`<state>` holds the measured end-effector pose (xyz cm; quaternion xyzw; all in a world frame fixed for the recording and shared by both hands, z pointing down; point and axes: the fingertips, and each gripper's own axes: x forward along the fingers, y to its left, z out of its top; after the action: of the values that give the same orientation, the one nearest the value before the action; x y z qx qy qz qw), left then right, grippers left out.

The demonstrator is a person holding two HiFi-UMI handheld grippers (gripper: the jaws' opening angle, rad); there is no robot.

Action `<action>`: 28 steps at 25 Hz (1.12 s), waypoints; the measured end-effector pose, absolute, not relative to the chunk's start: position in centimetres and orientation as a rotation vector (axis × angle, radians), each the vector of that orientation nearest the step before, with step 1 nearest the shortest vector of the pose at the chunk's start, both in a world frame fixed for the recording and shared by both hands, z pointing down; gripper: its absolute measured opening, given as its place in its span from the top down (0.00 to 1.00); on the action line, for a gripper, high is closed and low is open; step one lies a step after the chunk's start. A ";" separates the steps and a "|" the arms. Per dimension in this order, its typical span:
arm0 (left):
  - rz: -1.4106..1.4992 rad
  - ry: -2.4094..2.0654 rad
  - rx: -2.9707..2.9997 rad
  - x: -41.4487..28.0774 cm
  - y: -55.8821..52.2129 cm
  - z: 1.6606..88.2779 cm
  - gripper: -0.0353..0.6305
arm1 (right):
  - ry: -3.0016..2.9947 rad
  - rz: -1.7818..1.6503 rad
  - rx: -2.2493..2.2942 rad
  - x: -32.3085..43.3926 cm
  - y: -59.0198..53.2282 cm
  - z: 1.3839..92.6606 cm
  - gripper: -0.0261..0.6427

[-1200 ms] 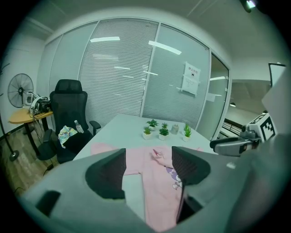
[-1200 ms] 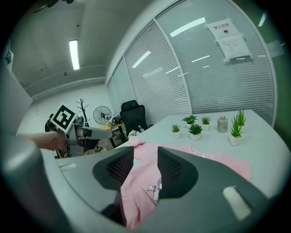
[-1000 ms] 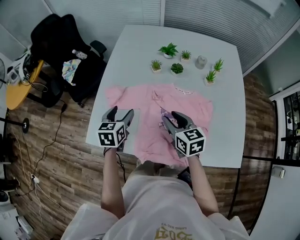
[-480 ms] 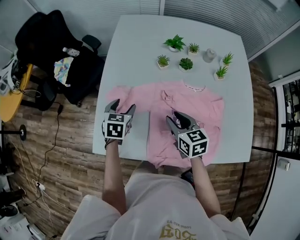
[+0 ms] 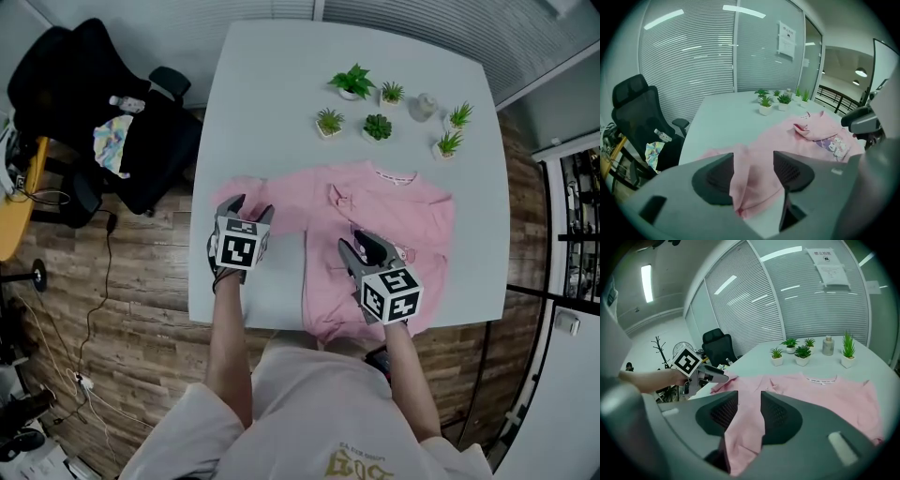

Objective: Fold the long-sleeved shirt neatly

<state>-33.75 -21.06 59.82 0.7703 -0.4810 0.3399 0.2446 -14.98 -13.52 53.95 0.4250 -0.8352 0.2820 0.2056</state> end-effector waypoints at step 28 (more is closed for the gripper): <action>1.084 -1.357 1.973 -36.9 -24.2 65.7 0.87 | -2.355 0.921 1.140 -18.3 -14.7 54.8 0.76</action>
<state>-36.88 -24.22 65.72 0.7262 -0.4992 0.3990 0.2536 -18.33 -14.67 54.84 0.4040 -0.8347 0.3265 0.1830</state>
